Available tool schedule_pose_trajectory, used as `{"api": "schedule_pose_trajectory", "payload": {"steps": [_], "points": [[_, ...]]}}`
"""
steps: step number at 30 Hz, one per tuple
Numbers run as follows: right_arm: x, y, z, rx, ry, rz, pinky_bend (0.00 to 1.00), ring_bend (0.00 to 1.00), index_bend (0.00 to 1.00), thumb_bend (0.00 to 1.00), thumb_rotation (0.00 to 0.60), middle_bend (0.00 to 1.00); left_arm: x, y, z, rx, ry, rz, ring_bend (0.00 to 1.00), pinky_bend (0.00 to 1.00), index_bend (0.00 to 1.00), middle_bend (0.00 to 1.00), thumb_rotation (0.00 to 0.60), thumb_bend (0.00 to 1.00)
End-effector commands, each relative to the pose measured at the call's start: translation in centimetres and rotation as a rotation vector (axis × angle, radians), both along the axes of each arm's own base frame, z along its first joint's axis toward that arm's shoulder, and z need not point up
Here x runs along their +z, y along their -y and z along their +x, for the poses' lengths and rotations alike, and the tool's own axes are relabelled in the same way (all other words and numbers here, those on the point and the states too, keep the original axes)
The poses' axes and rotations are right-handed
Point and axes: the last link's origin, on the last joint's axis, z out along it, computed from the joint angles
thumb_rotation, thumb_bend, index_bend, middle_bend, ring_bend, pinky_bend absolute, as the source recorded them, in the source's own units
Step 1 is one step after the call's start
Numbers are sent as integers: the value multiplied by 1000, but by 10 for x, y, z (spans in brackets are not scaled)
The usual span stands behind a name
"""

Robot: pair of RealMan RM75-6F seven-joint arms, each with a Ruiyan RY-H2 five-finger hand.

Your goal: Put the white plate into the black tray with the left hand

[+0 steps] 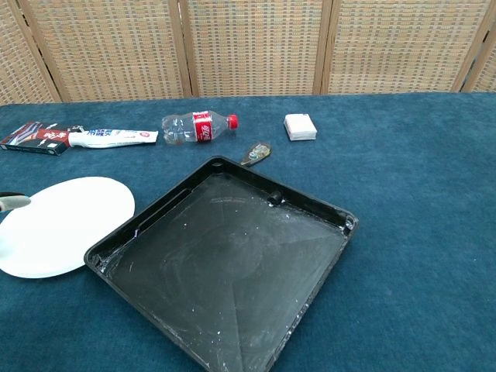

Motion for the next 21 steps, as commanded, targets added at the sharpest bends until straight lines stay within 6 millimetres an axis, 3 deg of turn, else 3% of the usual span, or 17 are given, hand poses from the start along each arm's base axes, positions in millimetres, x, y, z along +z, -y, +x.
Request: {"api": "schedule_pose_trajectory", "payload": {"steps": [1, 21], "points": [[1, 1, -1, -3, 3, 1, 0, 0, 0, 0, 600, 0, -6, -8, 4, -11, -13, 7, 0, 0, 0, 0, 600, 185], [1, 2, -2, -9, 9, 9, 0, 0, 0, 0, 600, 0, -18, -29, 7, 27, -37, 5, 0, 0, 0, 0, 600, 245]]}}
